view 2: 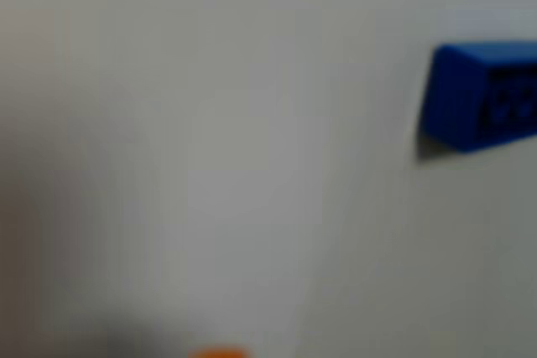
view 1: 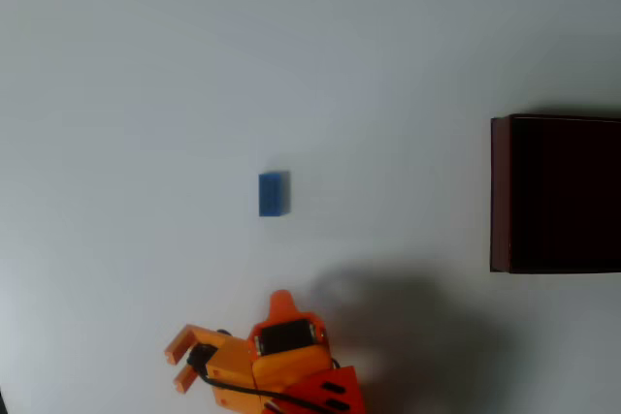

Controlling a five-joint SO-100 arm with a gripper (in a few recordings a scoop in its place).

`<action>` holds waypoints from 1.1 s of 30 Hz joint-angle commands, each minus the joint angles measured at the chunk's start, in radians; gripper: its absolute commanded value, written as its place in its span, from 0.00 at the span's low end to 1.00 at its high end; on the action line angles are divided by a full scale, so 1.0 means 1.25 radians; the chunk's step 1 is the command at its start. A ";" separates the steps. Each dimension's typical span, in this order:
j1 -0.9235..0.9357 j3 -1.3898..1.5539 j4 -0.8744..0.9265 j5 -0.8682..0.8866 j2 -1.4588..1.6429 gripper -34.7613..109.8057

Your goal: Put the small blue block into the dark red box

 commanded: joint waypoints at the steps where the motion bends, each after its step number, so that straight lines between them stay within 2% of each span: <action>1: 0.002 0.001 0.013 0.005 0.006 0.24; 14: 0.002 0.001 0.013 0.005 0.006 0.24; 19: 0.050 -0.004 0.011 0.126 0.007 0.24; 22: 0.054 -0.002 -0.016 0.271 0.009 0.29; 24: 0.055 0.002 -0.028 0.422 0.009 0.30; 28: 0.098 -0.021 0.044 0.728 0.009 0.35; 33: 0.058 -0.016 0.010 1.046 0.009 0.38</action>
